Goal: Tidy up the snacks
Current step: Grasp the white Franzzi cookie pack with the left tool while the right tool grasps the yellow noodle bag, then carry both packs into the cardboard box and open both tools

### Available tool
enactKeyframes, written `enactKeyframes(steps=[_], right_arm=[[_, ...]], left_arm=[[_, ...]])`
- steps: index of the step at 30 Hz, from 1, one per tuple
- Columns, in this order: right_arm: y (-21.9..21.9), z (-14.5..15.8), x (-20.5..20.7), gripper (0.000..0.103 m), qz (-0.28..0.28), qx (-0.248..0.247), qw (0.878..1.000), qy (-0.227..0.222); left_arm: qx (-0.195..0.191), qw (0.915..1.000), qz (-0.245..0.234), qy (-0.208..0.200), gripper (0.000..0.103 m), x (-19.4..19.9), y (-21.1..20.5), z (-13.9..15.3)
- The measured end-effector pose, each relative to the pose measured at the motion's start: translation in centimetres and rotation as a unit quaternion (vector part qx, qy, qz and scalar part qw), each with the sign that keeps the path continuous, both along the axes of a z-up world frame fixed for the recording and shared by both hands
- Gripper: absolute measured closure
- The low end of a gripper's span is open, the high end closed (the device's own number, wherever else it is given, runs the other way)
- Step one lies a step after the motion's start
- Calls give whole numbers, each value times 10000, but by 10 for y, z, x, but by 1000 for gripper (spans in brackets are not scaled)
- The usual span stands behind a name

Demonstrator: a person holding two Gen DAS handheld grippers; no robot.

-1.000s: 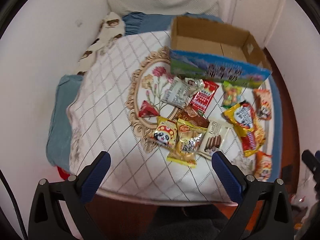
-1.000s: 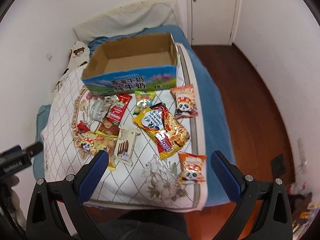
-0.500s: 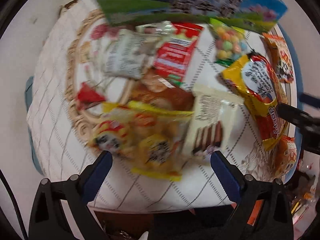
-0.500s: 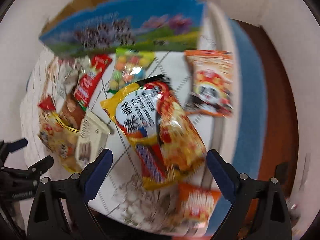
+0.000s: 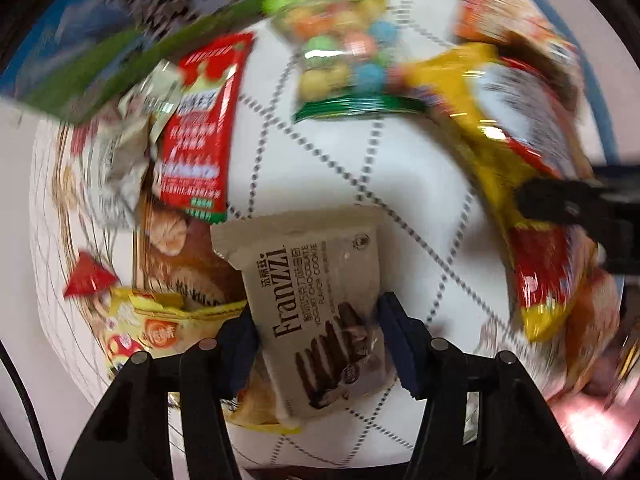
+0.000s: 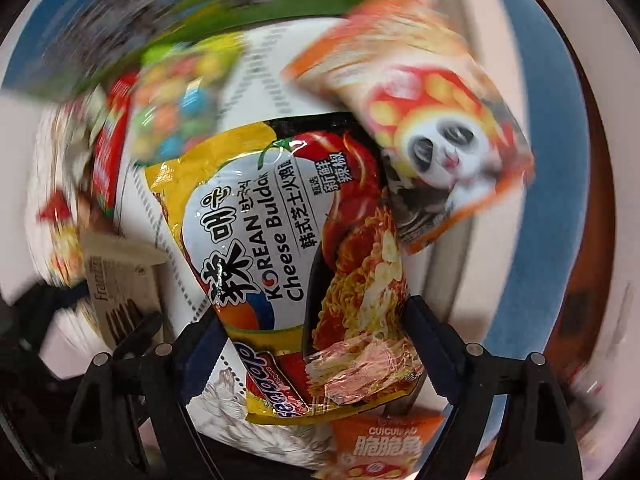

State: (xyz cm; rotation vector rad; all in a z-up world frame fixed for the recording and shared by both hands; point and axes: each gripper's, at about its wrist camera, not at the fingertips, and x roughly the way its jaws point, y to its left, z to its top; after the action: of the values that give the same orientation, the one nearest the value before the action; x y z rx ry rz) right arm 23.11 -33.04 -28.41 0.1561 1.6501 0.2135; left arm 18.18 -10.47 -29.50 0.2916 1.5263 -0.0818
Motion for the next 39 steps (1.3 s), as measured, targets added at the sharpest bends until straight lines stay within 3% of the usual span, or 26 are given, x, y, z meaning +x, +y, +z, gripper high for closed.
enactKeyframes(steps=[3,6,8,10,17,21,26,34,39], right_arm=[[-8,-2,-1,16,-370,203,9991,39],[-14,-4,-2,15,-372,461,9981,154],[-16,1,-2,15,-284,463,9984,161],[-13,4,-4,15,-187,376,9990,118],[14,18,-20,18,-149,-172,9997,62],[32,23,-27,19,-524,339,9974,349],[47,28,-35,18,-517,-95,9985,123],[102,20,-49,16,-284,-612,9977,-97],[97,29,-59,18,-340,-562,9974,-284]], left_arm=[[-350,9959,827,97,48,9,24,0],[-858,9853,1458,228,45,12,58,3],[-1266,9761,1694,502,43,12,75,-9],[-1535,9690,1865,519,43,8,85,-13],[-1519,9762,1501,369,45,-1,81,2],[-1680,9774,1223,399,44,-11,66,4],[-1943,9749,1017,394,44,-21,72,4],[-1834,9775,1002,270,47,-17,69,5],[-1648,9793,1161,199,50,-16,60,16]])
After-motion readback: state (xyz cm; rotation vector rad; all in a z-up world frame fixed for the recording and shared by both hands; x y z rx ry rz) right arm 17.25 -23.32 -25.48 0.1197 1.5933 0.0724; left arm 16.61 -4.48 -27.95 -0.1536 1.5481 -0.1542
